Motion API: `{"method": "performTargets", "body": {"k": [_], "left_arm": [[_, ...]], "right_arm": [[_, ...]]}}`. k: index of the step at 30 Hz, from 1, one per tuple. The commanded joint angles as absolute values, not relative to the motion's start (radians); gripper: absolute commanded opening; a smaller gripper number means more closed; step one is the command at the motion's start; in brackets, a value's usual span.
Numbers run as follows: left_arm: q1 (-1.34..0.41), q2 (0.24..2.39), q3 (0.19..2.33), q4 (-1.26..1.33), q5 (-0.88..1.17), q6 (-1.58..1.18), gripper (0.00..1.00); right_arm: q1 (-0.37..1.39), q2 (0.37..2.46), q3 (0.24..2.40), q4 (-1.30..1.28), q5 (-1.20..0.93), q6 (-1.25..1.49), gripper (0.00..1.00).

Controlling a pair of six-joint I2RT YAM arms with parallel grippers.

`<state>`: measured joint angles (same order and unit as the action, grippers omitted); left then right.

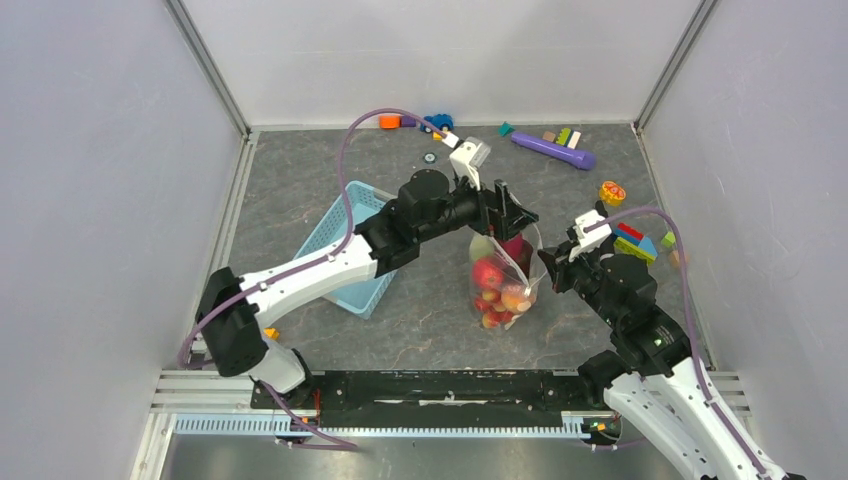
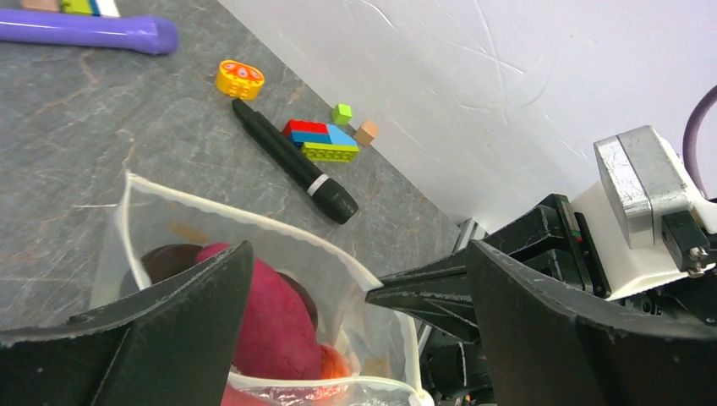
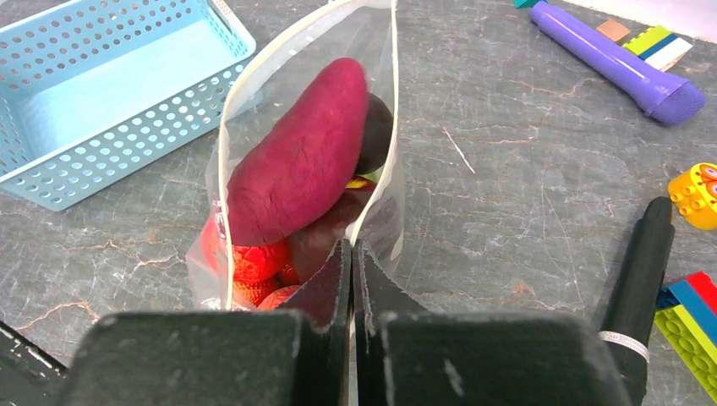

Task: Place the food in the zip-top bag and seal the zipper
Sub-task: Place the fake vegetable in the zipper food storage bag, then pick up the fake vegetable from the bin.

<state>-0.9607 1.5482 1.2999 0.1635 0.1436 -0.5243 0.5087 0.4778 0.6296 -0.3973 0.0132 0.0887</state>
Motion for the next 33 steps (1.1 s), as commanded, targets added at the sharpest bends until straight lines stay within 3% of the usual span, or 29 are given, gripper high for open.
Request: {"method": "performTargets", "body": {"k": [1, 12, 22, 33], "left_arm": [[-0.963, 1.455, 1.287, 0.073, 0.007, -0.464, 1.0], [-0.913, 1.299, 1.203, -0.303, -0.483, -0.492, 1.0], [-0.572, 1.176, 0.99, -0.374, -0.288, -0.612, 1.0], [-0.453, 1.312, 0.964, -0.434, -0.152, -0.419, 1.0]], "right_arm": [[0.51, 0.455, 0.64, -0.363, 0.044, 0.082, 0.0], [0.51, 0.481, 0.652, -0.357, 0.038, 0.088, 0.0], [0.51, 0.513, 0.654, -0.36, 0.049, 0.091, 0.0], [0.51, 0.506, 0.651, -0.36, 0.025, 0.097, 0.0]]}}
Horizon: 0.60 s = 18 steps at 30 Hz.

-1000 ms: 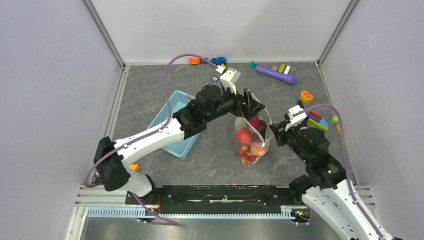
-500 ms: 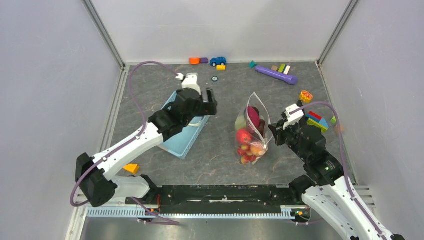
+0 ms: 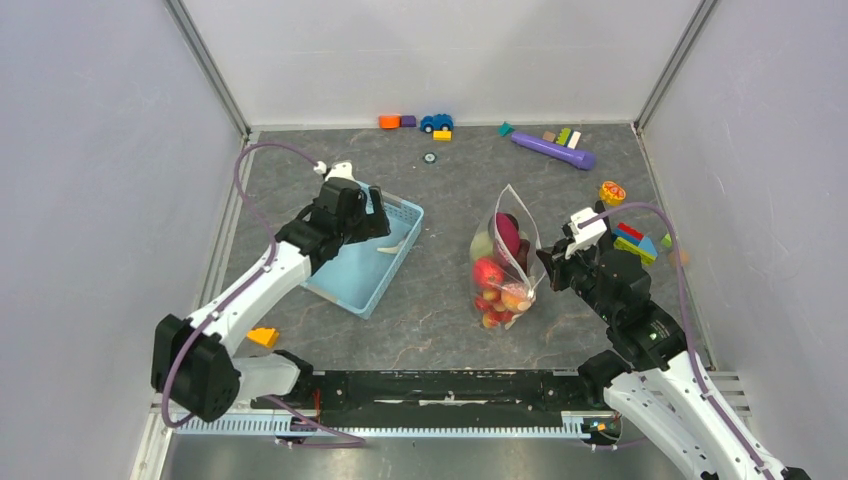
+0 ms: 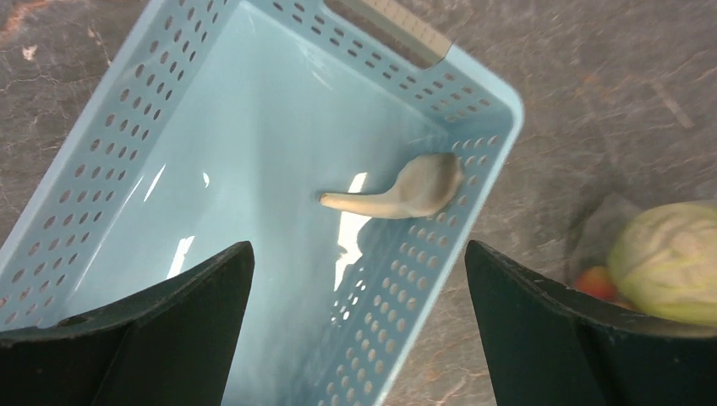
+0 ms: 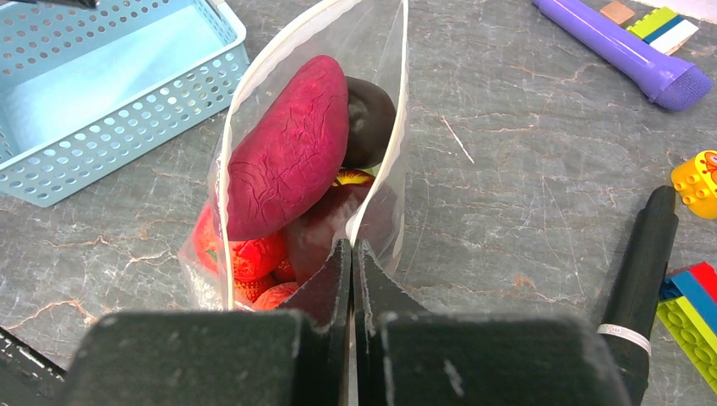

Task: Place the food in the zip-top bag and seal the zipper
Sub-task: Pick up the fake vegetable from the bin.

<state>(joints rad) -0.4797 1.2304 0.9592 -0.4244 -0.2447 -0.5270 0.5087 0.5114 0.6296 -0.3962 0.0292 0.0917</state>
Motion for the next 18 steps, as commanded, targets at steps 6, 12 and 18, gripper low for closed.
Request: {"method": "performTargets", "body": {"k": [6, 12, 18], "left_arm": [[-0.414, 1.486, 1.026, -0.403, 0.065, -0.344, 1.0], [-0.409, 1.627, 1.101, -0.376, 0.114, -0.311, 1.0], [-0.409, 1.739, 1.167, -0.42, 0.08, -0.28, 0.97]], "right_arm": [[0.511, 0.489, 0.653, -0.365, 0.015, 0.092, 0.0], [0.51, 0.466, 0.656, -0.381, 0.027, 0.091, 0.0], [0.51, 0.454, 0.659, -0.391, 0.04, 0.09, 0.0]]}}
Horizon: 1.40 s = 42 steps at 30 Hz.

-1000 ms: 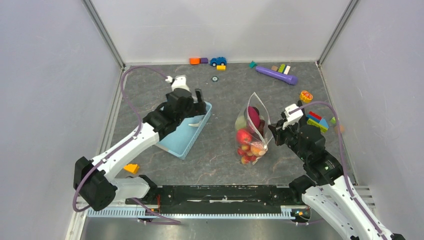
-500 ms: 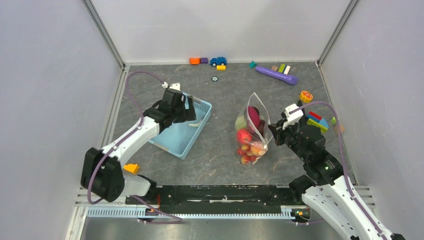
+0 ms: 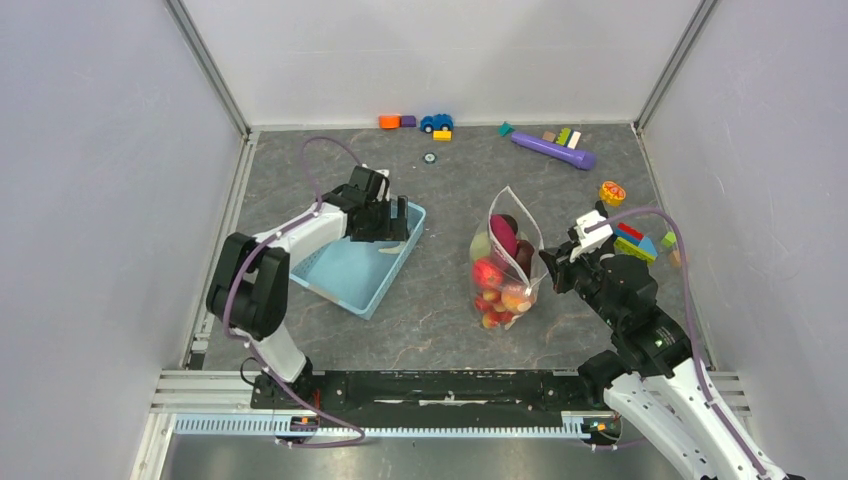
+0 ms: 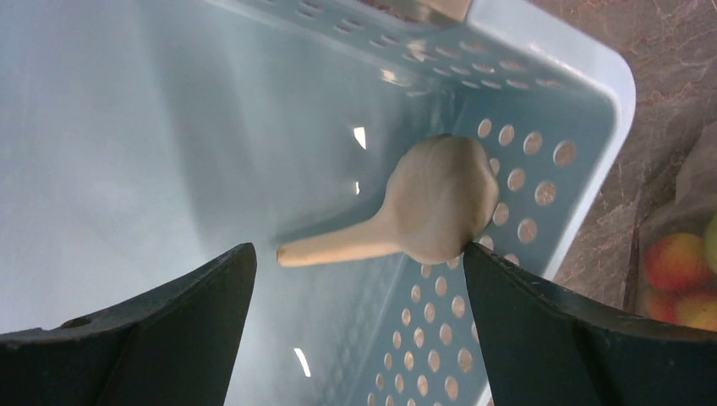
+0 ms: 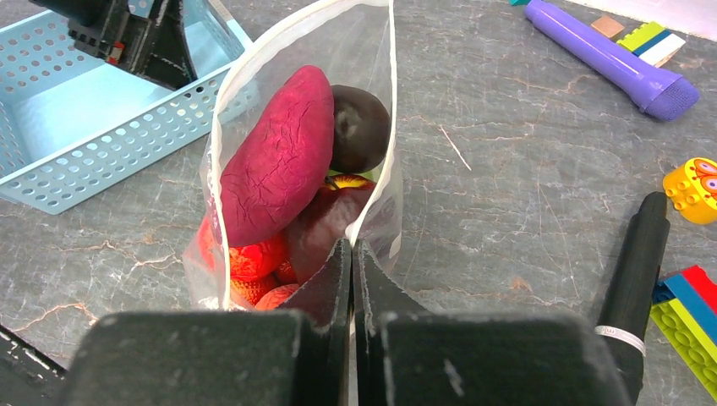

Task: Place the food in the zip-top bag and seal the zipper
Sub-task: Pick up the fake vegetable from the bin.

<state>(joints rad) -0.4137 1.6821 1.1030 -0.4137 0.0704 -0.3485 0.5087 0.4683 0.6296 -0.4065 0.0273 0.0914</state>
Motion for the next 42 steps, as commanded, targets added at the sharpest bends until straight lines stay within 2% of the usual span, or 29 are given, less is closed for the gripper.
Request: {"method": "performTargets", "body": {"k": [1, 9, 16, 20, 23, 32, 33, 42], "left_arm": [[-0.41, 1.755, 1.169, -0.423, 0.079, -0.274, 0.96], [-0.41, 1.837, 1.191, -0.454, 0.016, -0.26, 0.91], [-0.412, 1.89, 1.231, -0.529, -0.11, -0.308, 0.82], [-0.41, 1.899, 1.232, -0.532, -0.131, -0.324, 0.72], [-0.411, 1.906, 1.23, -0.531, -0.127, -0.334, 0.59], [-0.411, 1.881, 1.229, -0.521, -0.113, -0.351, 0.05], [-0.411, 1.872, 1.229, -0.523, -0.116, -0.356, 0.02], [-0.412, 1.658, 1.186, -0.531, -0.153, -0.405, 0.02]], "right_arm": [[0.511, 0.456, 0.661, -0.393, 0.043, 0.09, 0.0], [0.511, 0.475, 0.673, -0.394, 0.04, 0.092, 0.0], [0.51, 0.474, 0.675, -0.393, 0.041, 0.095, 0.0], [0.511, 0.476, 0.675, -0.394, 0.043, 0.096, 0.0], [0.511, 0.476, 0.677, -0.393, 0.043, 0.098, 0.0], [0.511, 0.478, 0.678, -0.394, 0.048, 0.101, 0.0], [0.511, 0.477, 0.678, -0.393, 0.048, 0.101, 0.0], [0.511, 0.471, 0.678, -0.393, 0.048, 0.095, 0.0]]}}
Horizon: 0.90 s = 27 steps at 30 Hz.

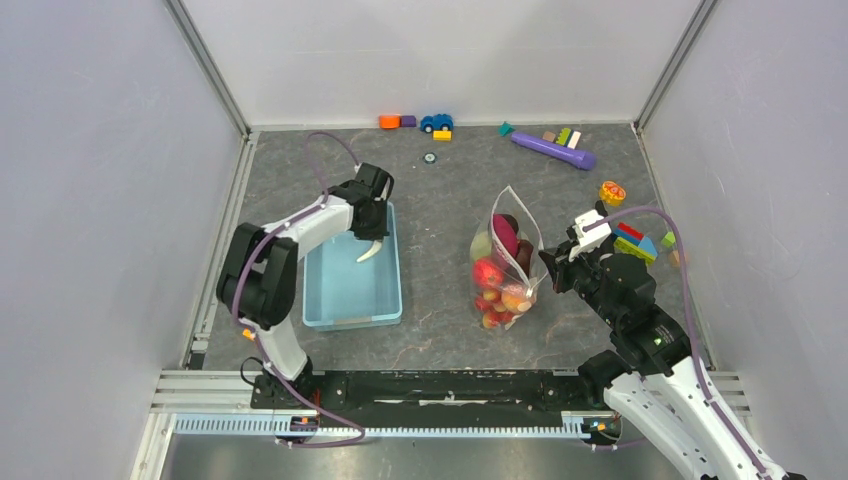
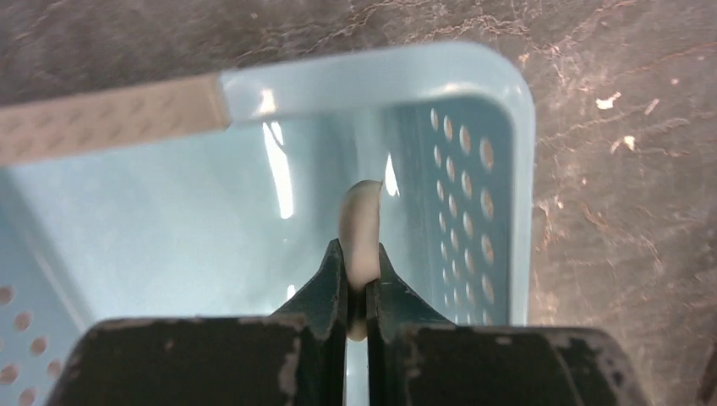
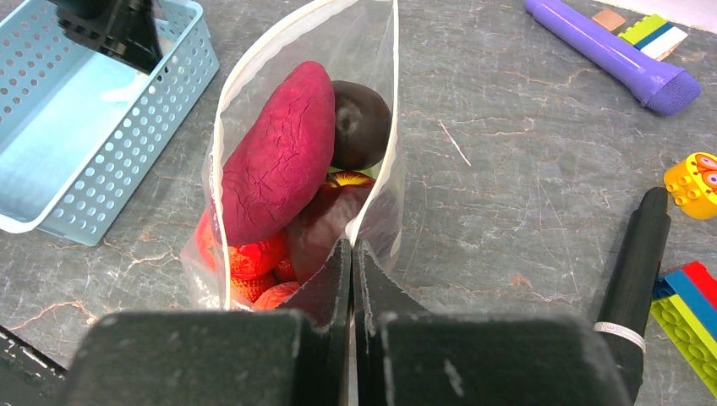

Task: Place the food in the zip-top bag and seal the zipper
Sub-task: Pick up the fake vegetable from the bin, then place the fake vegetable in the zipper food storage bag.

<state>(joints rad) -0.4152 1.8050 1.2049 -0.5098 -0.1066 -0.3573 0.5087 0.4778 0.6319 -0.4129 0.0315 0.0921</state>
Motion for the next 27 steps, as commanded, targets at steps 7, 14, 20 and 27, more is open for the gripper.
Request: {"method": "performTargets", "body": {"k": [7, 14, 20, 27], "left_arm": [[-0.413, 1.43, 1.134, -0.52, -0.08, -0.428, 0.02], [-0.429, 1.203, 1.094, -0.37, 0.133, -0.459, 0.02], [-0.555, 1.167, 1.107, -0.174, 0.392, -0.458, 0.08], [-0.792, 1.301, 1.25, -0.039, 0.364, -0.453, 0.05]], "right_arm": [[0.511, 0.467, 0.68, -0.39, 0.045, 0.099, 0.0], [0.511, 0.473, 0.686, -0.386, 0.028, 0.101, 0.0], [0.512, 0.47, 0.681, -0.366, 0.018, 0.114, 0.0], [0.511, 0.478, 0.681, -0.365, 0.003, 0.131, 0.0]]}}
